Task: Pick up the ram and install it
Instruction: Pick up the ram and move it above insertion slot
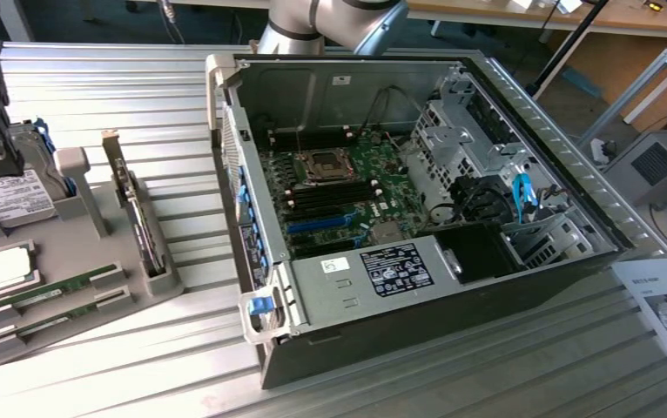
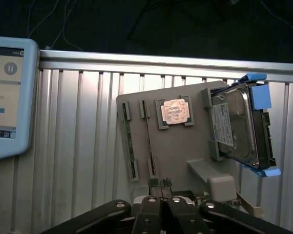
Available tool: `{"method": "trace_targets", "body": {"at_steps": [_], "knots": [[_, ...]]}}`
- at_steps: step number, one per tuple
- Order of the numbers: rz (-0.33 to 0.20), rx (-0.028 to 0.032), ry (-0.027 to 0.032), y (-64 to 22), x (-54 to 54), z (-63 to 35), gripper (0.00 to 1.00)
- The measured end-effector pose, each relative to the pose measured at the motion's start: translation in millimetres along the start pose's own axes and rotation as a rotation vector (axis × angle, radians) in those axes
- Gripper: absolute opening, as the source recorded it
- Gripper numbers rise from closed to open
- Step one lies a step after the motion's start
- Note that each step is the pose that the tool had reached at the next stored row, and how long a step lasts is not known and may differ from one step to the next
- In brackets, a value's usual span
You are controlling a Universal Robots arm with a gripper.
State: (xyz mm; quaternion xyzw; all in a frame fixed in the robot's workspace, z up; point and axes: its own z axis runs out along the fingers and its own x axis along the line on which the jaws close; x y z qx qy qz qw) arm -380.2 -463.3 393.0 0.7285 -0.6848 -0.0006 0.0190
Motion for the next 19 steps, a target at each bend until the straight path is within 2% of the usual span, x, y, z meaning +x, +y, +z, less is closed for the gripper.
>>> {"method": "trace_targets", "body": {"at_steps": [19], "knots": [[0.0, -0.0001, 0.0017, 0.4, 8.2, 2.6, 0.11]]}}
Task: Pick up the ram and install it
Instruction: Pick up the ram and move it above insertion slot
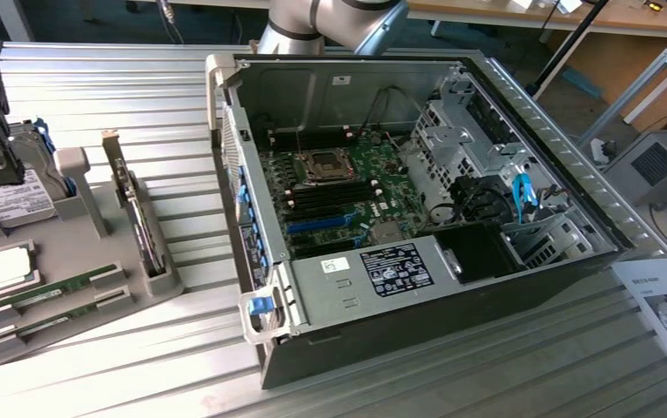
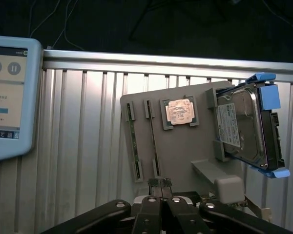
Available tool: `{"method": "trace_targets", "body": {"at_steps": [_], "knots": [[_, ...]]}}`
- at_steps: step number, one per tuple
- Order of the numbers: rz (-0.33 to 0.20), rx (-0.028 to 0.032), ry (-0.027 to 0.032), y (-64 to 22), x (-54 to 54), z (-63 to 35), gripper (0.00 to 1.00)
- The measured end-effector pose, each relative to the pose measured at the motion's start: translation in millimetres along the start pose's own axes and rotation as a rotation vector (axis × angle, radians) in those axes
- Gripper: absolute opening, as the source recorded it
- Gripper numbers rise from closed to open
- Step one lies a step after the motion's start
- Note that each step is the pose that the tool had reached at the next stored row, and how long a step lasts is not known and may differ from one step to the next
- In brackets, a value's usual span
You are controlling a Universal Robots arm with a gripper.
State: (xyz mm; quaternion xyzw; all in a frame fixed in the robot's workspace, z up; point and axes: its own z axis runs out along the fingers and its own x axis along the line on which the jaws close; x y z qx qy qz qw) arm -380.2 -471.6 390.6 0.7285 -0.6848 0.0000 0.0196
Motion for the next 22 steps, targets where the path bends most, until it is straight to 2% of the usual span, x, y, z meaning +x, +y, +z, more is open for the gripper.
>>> {"method": "trace_targets", "body": {"at_steps": [13, 19, 22], "knots": [[0.0, -0.0001, 0.0008, 0.2, 4.2, 1.0, 0.11], [0.0, 0.0, 0.0007, 0.7, 12.7, 5.1, 0.11], [0.0, -0.0001, 0.0007, 0.7, 13.5, 5.6, 0.11]]}}
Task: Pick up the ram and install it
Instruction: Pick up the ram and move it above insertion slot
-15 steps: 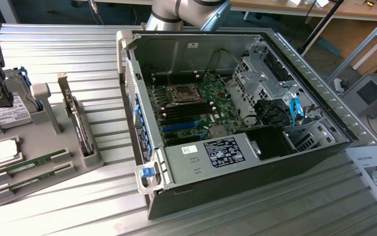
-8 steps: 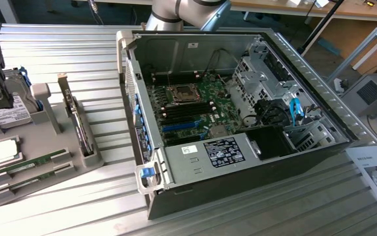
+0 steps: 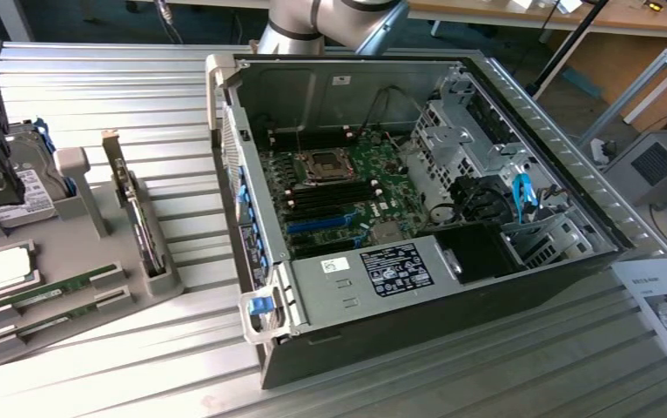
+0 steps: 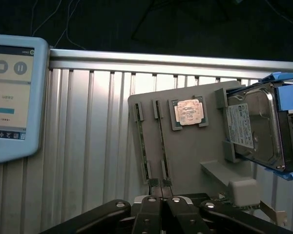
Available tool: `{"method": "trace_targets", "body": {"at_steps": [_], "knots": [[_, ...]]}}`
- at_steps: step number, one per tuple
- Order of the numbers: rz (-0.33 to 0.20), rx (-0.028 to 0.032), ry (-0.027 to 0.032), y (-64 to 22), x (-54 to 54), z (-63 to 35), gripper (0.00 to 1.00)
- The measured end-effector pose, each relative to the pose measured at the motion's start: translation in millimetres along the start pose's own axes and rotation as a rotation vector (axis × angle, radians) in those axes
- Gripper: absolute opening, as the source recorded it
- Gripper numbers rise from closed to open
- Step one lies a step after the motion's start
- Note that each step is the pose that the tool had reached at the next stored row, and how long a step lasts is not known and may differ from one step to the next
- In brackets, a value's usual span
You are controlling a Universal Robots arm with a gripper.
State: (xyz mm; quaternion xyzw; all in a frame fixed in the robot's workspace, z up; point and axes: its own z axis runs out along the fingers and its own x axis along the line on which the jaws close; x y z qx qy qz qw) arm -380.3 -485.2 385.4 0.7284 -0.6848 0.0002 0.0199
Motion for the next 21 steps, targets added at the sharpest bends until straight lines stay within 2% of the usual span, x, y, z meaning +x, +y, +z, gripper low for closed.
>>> {"method": "trace_targets", "body": {"at_steps": [2, 3, 4, 6, 7, 21], "knots": [[0.0, -0.0001, -0.0006, 0.0, 0.1, 0.4, 0.11], [0.0, 0.0004, -0.0036, -0.1, 0.1, 0.9, 0.11], [0.0, 0.0006, -0.0082, -0.1, 0.2, 1.2, 0.11], [-0.001, 0.0008, -0.0129, -0.1, 0.3, 1.4, 0.11], [-0.001, 0.0014, -0.0211, 0.0, 0.4, 1.7, 0.11], [-0.001, 0.0015, -0.0219, 0.1, 4.4, 4.6, 0.11]]}}
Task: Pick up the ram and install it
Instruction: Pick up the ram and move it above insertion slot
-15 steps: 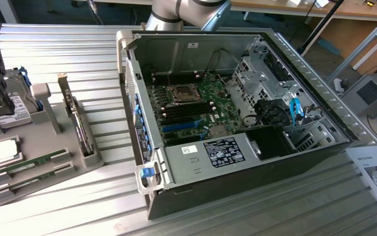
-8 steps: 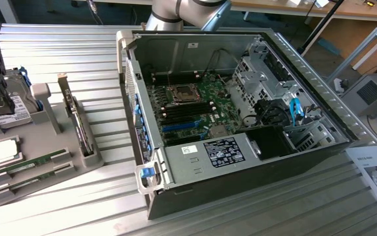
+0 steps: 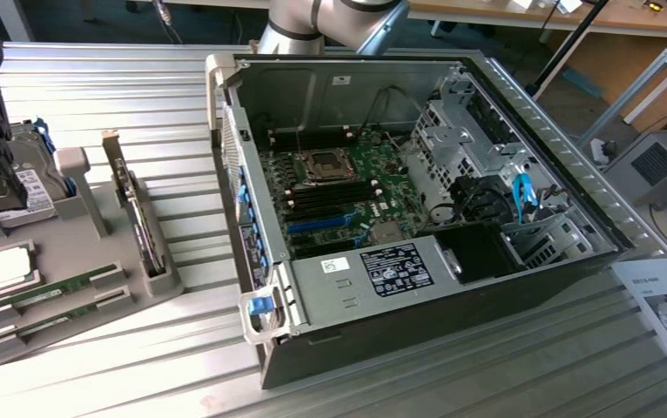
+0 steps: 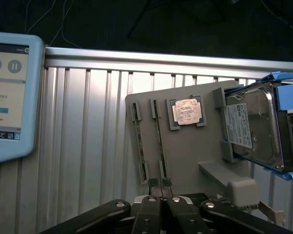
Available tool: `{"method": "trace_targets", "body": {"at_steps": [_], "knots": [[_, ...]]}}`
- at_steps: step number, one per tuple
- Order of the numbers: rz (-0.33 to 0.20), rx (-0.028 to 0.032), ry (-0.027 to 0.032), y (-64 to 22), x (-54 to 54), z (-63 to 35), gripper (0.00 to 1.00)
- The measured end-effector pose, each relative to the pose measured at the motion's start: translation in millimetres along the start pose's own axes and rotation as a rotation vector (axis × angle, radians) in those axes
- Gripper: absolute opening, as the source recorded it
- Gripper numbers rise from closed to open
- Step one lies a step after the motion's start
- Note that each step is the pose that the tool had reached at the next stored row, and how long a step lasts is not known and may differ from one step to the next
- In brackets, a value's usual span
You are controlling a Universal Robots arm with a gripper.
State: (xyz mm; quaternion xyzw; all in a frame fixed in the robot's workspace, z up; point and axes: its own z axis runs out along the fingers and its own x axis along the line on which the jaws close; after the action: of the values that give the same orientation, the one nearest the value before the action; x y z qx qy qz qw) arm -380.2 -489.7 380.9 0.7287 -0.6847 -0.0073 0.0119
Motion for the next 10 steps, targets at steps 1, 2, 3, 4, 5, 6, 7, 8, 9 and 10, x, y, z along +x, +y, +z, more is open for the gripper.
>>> {"method": "trace_targets", "body": {"at_steps": [1, 2, 3, 4, 5, 6, 7, 8, 9, 10], "knots": [[0.0, -0.0001, 0.0001, 0.0, 0.4, 0.6, 0.11], [0.0, -0.0002, 0.0002, 0.0, 0.9, 1.5, 0.11], [0.0, -0.0002, 0.0001, 0.0, 1.2, 2.2, 0.11], [0.0, -0.0001, 0.0001, 0.0, 1.5, 3.0, 0.11], [0.0, -0.0001, 0.0001, 0.0, 1.9, 3.8, 0.11], [0.0, 0.0, 0.0001, 0.0, 2.3, 4.6, 0.11], [0.0, -0.0001, 0.0001, 0.0, 2.6, 5.4, 0.11], [0.0, 0.0, 0.0001, 0.0, 2.9, 6.3, 0.11], [0.0, -0.0001, 0.0001, 0.0, 3.1, 6.9, 0.11], [0.0, -0.0001, 0.0001, 0.0, 3.5, 8.2, 0.11]]}}
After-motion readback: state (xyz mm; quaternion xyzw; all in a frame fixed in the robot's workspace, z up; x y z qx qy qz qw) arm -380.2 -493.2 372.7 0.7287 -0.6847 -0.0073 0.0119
